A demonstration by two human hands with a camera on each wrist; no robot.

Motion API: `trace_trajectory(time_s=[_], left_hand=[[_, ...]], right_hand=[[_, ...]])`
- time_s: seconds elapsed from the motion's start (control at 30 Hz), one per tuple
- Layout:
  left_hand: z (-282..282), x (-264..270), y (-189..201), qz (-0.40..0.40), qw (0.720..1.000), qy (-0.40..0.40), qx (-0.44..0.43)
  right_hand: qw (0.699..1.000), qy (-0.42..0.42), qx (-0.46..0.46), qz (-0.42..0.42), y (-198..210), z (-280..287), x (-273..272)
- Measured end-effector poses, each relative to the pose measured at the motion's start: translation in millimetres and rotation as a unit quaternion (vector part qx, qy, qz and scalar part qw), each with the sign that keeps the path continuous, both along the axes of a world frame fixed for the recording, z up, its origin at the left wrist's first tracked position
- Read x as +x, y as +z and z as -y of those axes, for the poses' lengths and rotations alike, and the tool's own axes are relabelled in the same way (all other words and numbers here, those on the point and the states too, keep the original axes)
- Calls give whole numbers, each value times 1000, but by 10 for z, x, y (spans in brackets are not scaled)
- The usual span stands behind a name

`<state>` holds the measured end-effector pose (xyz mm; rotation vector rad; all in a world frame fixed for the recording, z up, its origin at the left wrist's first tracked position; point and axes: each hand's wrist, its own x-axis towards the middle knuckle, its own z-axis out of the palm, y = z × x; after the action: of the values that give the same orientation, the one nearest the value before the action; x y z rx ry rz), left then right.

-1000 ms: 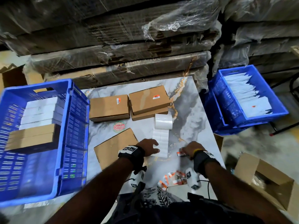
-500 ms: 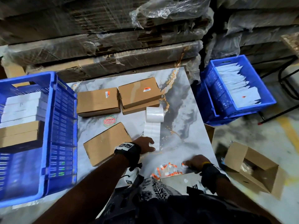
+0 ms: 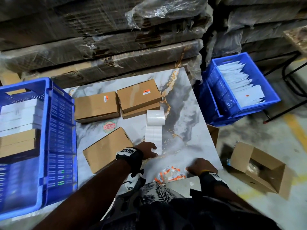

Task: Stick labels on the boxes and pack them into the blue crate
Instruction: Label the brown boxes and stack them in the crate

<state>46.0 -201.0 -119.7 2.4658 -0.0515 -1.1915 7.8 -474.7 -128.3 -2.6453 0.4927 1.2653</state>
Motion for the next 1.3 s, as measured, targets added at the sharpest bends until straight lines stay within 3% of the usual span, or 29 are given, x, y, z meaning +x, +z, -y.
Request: trace_trajectory(time_s=[0.2, 0.37, 0.5, 0.63, 0.73, 0.83, 0.93, 1.07, 1.13, 1.23, 1.3], left_hand=[[-36, 68, 18, 44, 998, 40, 19], [-42, 270, 92, 66, 981, 183, 2], [-21, 517, 69, 72, 933, 345, -68], [17, 734, 99, 33, 868, 470, -155], [42, 824, 150, -19, 822, 522, -228], [77, 789, 177, -42, 803, 535, -260], [99, 584, 137, -56, 822, 507, -254], [70, 209, 88, -72, 866, 431, -244], [35, 90, 72, -65, 897, 377, -222], [-34, 0, 62, -30, 957, 251, -140], [-86, -9, 29, -30, 970, 213, -116]], right_hand=[[999, -36, -6, 7, 18, -10, -4], [998, -46, 51, -3, -117, 98, 12], [989, -104, 106, 4, -106, 159, 66], [990, -96, 89, 57, -61, 157, 114], [976, -124, 115, 140, -25, 54, 205], [955, -107, 183, 205, 84, -158, 387], [925, -126, 273, 234, 172, -477, 626], [900, -188, 340, 195, 142, -858, 929], [888, -225, 359, 179, 61, -972, 1006], [838, -301, 424, 165, -54, -1061, 999], [819, -298, 460, 171, -51, -1069, 942]])
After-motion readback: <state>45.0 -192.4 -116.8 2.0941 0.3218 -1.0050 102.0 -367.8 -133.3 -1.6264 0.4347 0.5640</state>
